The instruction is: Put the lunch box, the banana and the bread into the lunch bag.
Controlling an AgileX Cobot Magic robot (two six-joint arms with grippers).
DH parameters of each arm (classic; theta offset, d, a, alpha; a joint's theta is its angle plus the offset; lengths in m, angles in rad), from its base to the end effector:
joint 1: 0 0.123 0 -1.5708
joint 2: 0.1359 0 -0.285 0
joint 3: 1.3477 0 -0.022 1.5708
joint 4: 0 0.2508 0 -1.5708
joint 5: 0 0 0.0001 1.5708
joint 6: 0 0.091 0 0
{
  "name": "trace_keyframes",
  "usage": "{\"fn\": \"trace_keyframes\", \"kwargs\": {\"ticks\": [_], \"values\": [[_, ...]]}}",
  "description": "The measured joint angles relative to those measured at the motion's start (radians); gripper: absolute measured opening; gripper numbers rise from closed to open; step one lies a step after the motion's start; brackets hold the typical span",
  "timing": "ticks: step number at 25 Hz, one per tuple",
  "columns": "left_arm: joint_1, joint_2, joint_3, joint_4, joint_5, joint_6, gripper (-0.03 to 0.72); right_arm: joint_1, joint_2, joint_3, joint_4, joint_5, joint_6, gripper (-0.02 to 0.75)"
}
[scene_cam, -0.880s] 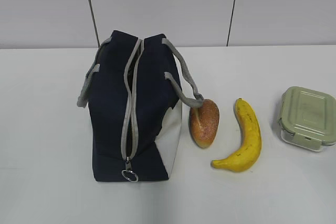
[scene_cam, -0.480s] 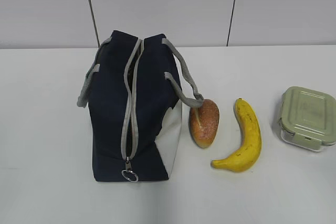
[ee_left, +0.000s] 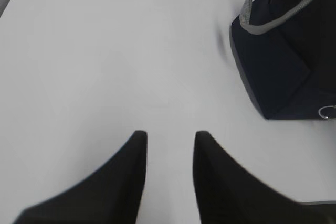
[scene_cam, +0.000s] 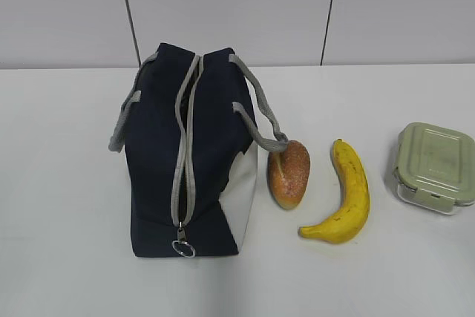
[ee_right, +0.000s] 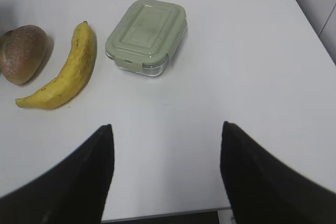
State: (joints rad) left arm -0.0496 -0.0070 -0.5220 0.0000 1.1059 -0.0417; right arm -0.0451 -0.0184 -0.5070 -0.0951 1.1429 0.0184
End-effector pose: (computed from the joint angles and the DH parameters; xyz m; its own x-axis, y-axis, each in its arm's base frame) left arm -0.0104 0.0005 0.2796 -0.4714 -0.0183 -0.8817 0.0300 0.9989 -0.0368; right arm -0.0126 -0.0073 0.2728 -0.5062 0.0017 -0.8624 0.1088 0.9921 -0.0618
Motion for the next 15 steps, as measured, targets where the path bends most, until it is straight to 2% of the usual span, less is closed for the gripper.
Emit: {"fn": "trace_keyframes", "kwargs": {"ticks": [4, 15], "values": [[0.000, 0.089, -0.052, -0.020, 0.000, 0.000, 0.236, 0.000, 0.000, 0.000, 0.000, 0.000, 0.000, 0.472], [-0.001, 0.504, -0.369, -0.076, -0.007, 0.000, 0.237, 0.000, 0.000, 0.000, 0.000, 0.002, 0.000, 0.472]]}}
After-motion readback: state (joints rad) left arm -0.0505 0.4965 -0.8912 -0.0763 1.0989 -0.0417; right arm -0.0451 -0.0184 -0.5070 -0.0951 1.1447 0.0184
